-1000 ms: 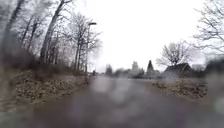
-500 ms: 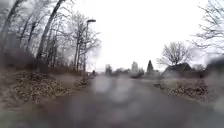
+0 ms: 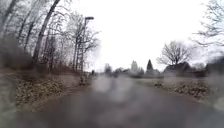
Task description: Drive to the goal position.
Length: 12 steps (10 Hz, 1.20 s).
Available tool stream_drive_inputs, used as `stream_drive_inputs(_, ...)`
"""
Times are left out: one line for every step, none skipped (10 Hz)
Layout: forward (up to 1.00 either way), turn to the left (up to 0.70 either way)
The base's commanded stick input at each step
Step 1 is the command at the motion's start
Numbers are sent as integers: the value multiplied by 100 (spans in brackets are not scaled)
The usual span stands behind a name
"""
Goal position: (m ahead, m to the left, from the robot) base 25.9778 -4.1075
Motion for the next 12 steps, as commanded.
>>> stream_drive_inputs(85, 0)
stream_drive_inputs(85, 0)
stream_drive_inputs(85, 0)
stream_drive_inputs(85, 0)
stream_drive_inputs(85, 0)
stream_drive_inputs(85, 0)
stream_drive_inputs(86, 0)
stream_drive_inputs(94, 0)
stream_drive_inputs(100, 0)
stream_drive_inputs(100, 0)
stream_drive_inputs(100, 0)
stream_drive_inputs(100, 0)
